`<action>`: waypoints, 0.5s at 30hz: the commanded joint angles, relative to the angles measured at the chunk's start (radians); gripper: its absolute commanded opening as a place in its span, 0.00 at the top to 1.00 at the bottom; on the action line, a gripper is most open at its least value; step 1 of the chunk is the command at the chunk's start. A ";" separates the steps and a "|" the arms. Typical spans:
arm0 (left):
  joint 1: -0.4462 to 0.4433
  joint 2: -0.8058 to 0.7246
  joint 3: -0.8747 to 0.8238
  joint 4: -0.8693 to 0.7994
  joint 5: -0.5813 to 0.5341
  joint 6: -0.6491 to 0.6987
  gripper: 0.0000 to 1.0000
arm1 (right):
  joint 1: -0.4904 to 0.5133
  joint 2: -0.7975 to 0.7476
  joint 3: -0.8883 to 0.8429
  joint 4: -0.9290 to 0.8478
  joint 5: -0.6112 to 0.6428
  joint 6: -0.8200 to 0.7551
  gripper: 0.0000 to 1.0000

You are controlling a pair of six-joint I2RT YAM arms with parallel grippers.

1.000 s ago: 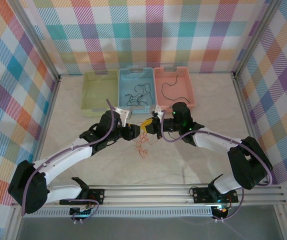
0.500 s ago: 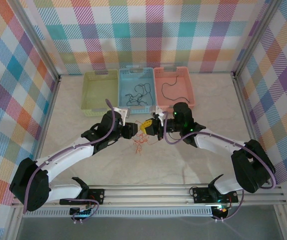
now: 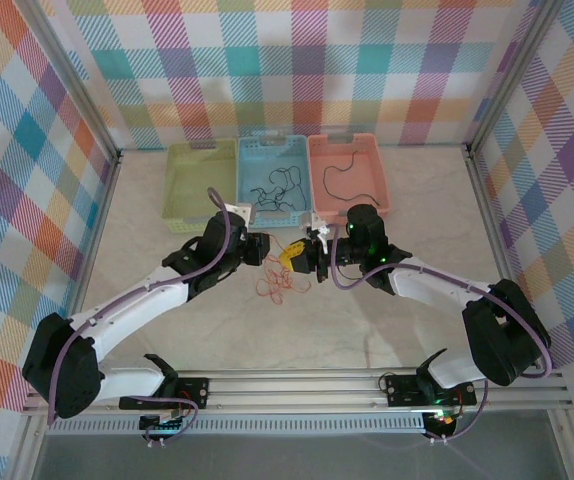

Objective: Untangle the cables

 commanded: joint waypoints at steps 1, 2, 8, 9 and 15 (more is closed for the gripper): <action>-0.001 0.011 0.037 -0.050 -0.065 -0.008 0.66 | 0.007 -0.020 -0.018 0.029 -0.054 -0.014 1.00; 0.002 0.012 0.044 -0.056 -0.064 -0.004 0.67 | 0.008 -0.021 -0.018 0.029 -0.054 -0.017 1.00; 0.014 -0.005 0.063 -0.108 -0.121 0.005 0.69 | 0.008 -0.027 -0.020 0.024 -0.046 -0.023 1.00; 0.019 -0.009 0.062 -0.113 -0.131 0.005 0.69 | 0.008 -0.031 -0.022 0.024 -0.045 -0.024 1.00; 0.058 -0.033 0.048 -0.154 -0.131 -0.003 0.71 | 0.008 -0.048 -0.031 0.029 -0.035 -0.030 1.00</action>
